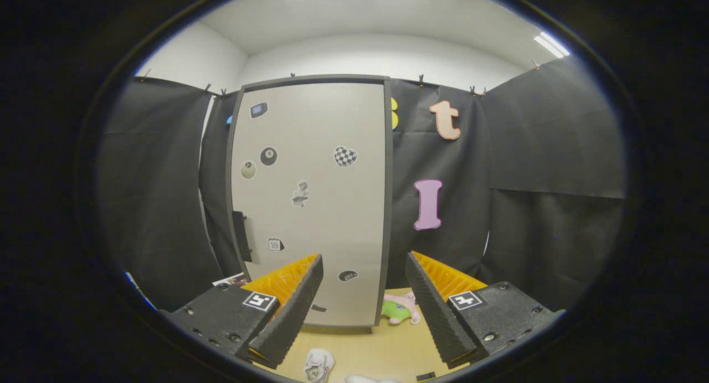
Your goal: Open the shoe cabinet door, grab the shoes and put them into the shoe cabinet, then close the shoe cabinet door.
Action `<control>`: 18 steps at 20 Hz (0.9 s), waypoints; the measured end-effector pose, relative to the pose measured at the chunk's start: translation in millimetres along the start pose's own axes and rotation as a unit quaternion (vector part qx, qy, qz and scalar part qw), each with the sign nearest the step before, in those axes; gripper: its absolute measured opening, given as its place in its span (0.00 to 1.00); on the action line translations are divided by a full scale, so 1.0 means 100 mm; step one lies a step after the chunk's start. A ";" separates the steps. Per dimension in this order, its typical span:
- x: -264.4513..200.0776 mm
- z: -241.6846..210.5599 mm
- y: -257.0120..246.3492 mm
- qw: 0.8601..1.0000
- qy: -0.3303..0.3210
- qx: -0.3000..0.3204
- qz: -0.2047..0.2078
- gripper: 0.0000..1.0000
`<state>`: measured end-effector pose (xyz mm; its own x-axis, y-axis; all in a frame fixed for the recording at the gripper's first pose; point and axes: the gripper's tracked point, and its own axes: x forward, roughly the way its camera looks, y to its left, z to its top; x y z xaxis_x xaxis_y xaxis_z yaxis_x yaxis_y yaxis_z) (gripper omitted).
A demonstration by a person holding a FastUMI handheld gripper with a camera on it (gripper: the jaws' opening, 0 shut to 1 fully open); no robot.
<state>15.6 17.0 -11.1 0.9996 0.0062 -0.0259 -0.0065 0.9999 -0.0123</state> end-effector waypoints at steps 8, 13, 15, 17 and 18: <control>0.56 -0.25 0.67 1.000 0.015 -0.001 0.023 0.98; 1.07 -0.44 1.48 0.998 0.028 0.006 0.064 0.98; 1.25 -0.51 1.81 0.996 0.037 0.009 0.084 0.98; 1.41 -0.56 2.10 0.994 0.041 0.010 0.100 0.98; 1.49 -0.58 2.23 0.994 0.038 0.011 0.105 0.98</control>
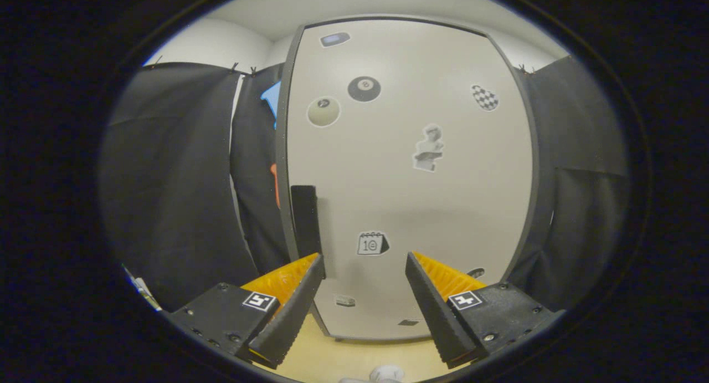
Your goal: Open the shoe cabinet door, grab the shoes and put them into the shoe cabinet, then close the shoe cabinet door.
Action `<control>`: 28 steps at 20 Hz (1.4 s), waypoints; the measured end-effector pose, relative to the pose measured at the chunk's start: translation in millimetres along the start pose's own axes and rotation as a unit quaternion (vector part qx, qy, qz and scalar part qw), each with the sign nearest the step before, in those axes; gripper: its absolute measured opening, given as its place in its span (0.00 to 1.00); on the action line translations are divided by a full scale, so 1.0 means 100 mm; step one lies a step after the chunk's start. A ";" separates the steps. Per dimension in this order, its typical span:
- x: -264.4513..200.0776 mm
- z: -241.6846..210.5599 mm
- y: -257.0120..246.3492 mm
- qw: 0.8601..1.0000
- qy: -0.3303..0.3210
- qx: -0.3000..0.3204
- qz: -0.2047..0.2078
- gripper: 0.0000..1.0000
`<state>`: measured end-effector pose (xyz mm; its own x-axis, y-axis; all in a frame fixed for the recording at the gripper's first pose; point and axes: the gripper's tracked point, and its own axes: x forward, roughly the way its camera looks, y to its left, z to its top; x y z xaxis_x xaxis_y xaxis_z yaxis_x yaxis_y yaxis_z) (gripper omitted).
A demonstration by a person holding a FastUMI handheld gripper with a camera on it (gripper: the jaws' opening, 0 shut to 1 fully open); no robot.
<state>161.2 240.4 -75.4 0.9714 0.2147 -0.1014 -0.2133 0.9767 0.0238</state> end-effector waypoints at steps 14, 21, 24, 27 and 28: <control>0.74 -0.16 0.46 1.000 0.017 0.009 -0.002 0.58; 0.65 -0.16 0.42 0.999 0.010 0.003 0.032 0.29; 0.51 -0.18 0.42 0.998 0.009 -0.001 0.055 0.26; 0.28 -0.19 0.45 0.997 0.014 -0.005 0.076 0.25; 0.22 -0.19 0.44 0.997 0.017 -0.006 0.081 0.25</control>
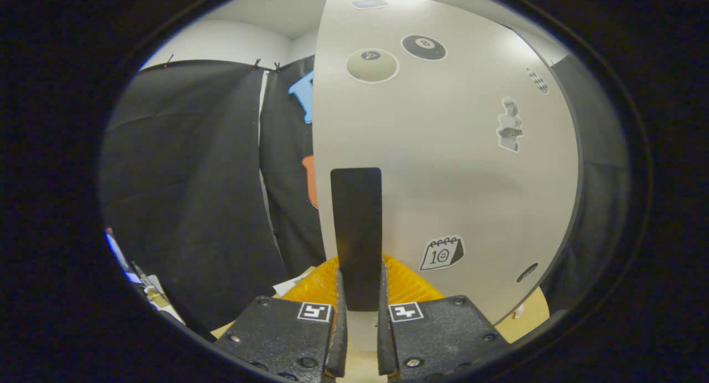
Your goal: Open the shoe cabinet door, grab the shoes and put them into the shoe cabinet, then close the shoe cabinet door.
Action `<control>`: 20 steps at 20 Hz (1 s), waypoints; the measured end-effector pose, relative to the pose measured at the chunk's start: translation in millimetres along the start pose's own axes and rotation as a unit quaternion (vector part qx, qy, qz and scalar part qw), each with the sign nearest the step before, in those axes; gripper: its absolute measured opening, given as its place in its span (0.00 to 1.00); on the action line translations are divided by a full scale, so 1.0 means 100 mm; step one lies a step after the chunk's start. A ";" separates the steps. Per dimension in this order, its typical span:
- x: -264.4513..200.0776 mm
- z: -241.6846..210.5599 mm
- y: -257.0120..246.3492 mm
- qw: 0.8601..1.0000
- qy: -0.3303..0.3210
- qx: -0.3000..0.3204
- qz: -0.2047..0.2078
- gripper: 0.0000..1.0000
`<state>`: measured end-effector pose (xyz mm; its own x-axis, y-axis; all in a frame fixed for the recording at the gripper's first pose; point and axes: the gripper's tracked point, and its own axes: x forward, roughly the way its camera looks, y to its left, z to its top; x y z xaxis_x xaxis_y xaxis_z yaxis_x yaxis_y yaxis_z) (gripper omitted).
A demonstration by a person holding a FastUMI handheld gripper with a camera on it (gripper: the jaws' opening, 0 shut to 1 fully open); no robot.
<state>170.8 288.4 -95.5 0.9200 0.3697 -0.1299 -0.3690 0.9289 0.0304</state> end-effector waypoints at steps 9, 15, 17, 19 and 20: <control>-0.61 -0.11 -0.22 0.999 0.001 -0.006 0.034 0.23; -1.09 -0.18 -0.53 1.000 0.001 -0.012 0.019 0.22; -1.18 -0.19 -0.66 1.000 0.002 -0.015 0.010 0.20; -1.27 -0.19 -0.80 1.000 0.004 -0.011 -0.002 0.17; -1.30 -0.19 -0.85 1.000 0.004 -0.008 -0.010 0.17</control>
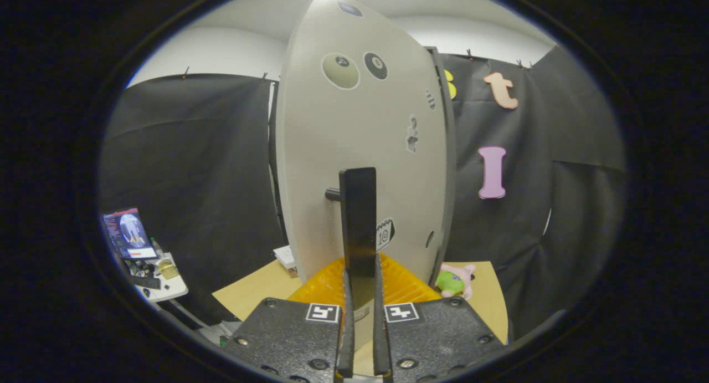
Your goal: Open the shoe cabinet door, grab the shoes and put them into the shoe cabinet, then close the shoe cabinet door.
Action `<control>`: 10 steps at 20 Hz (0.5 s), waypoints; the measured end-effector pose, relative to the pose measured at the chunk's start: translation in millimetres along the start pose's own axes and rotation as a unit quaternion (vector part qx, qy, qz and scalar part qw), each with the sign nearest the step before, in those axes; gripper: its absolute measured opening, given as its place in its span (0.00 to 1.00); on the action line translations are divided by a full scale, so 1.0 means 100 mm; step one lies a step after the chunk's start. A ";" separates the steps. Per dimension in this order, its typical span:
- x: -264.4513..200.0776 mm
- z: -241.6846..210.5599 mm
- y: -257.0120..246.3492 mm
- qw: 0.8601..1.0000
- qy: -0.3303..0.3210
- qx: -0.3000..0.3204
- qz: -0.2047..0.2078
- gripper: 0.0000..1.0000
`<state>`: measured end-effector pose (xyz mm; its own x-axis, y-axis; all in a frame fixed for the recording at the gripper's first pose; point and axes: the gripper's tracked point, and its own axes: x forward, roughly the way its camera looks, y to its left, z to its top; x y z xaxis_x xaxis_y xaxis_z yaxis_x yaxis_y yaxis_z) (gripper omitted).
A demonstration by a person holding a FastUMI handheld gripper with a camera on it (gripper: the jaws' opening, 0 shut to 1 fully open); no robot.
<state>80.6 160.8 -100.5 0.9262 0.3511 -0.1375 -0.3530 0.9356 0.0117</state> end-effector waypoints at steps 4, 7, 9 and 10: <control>-0.10 0.00 -0.26 0.999 -0.004 -0.002 -0.034 0.10; -0.17 -0.01 -0.46 0.998 -0.010 0.015 -0.063 0.06; -0.20 0.01 -0.62 0.996 -0.012 0.014 -0.088 0.04; -0.22 0.03 -0.70 0.995 -0.013 0.021 -0.094 0.04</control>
<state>85.5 87.9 -95.8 0.9787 0.1700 -0.1150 -0.1678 0.9854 0.0294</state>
